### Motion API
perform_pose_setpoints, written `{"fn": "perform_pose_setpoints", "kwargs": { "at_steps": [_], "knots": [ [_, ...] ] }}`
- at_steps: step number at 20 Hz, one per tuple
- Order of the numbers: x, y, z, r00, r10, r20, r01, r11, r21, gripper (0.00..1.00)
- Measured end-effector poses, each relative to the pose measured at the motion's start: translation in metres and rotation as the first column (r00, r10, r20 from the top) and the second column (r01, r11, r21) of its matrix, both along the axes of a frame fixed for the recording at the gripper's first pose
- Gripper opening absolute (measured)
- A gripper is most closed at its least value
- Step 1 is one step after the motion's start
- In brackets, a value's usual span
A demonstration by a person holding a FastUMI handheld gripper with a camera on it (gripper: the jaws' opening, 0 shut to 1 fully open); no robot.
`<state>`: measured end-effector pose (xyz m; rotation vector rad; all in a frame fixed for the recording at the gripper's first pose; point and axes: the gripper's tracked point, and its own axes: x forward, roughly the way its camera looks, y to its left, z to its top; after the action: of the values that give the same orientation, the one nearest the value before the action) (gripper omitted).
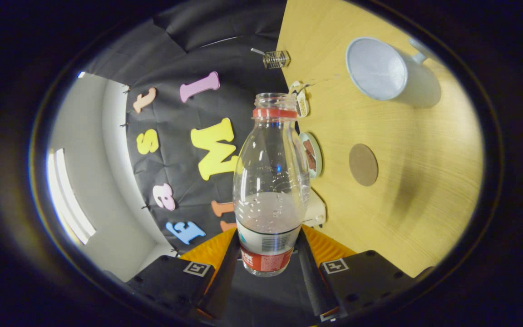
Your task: Take the bottle from table, then pour the juice into the cup, finally place the bottle on the coaster
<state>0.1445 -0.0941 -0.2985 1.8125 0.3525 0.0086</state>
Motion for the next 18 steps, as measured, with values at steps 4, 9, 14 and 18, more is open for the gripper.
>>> {"fn": "perform_pose_setpoints", "kwargs": {
  "at_steps": [4,9,14,18],
  "knots": [
    [-0.001,0.001,-0.002,1.000,0.002,-0.014,-0.001,1.000,0.016,0.74],
    [0.000,-0.004,0.003,1.000,-0.012,-0.015,0.012,1.000,0.029,0.74],
    [0.003,-0.005,0.007,1.000,-0.017,-0.016,0.018,0.999,0.039,0.74],
    [0.003,-0.007,0.009,1.000,-0.021,-0.014,0.022,0.999,0.049,0.74]
  ]
}}
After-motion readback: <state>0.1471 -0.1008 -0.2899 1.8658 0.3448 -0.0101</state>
